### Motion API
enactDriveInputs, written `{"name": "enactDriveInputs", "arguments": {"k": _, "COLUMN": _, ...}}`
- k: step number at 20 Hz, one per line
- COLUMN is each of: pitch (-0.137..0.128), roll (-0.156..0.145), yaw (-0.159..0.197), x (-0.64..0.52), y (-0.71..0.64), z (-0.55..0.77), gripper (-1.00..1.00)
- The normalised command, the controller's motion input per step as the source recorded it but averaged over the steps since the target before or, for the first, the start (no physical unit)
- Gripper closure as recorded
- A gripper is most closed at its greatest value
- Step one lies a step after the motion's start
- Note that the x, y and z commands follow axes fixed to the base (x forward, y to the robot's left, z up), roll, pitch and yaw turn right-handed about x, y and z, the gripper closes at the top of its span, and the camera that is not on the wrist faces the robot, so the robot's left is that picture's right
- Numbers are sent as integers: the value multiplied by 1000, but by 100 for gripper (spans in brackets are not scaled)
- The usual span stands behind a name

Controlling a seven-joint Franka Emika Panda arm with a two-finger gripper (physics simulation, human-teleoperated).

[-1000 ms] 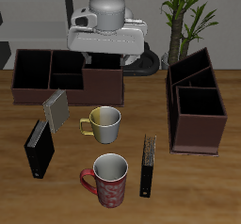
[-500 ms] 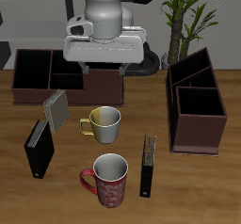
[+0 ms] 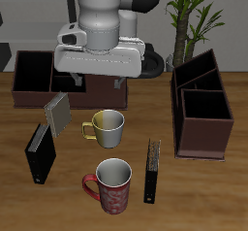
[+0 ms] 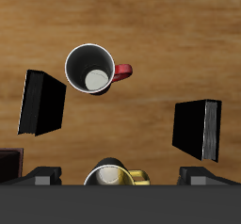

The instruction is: Place the red mug into the back desk caddy's right compartment

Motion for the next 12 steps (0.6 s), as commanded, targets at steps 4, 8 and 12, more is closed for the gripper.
{"name": "enactDriveInputs", "arguments": {"k": 4, "pitch": -20, "roll": 45, "yaw": 1, "x": 304, "y": 6, "z": 44, "gripper": -100}}
{"name": "enactDriveInputs", "arguments": {"k": 8, "pitch": -19, "roll": 39, "yaw": 22, "x": 299, "y": 33, "z": 39, "gripper": -100}}
{"name": "enactDriveInputs", "arguments": {"k": 12, "pitch": -21, "roll": 34, "yaw": 9, "x": 271, "y": -15, "z": 47, "gripper": -100}}
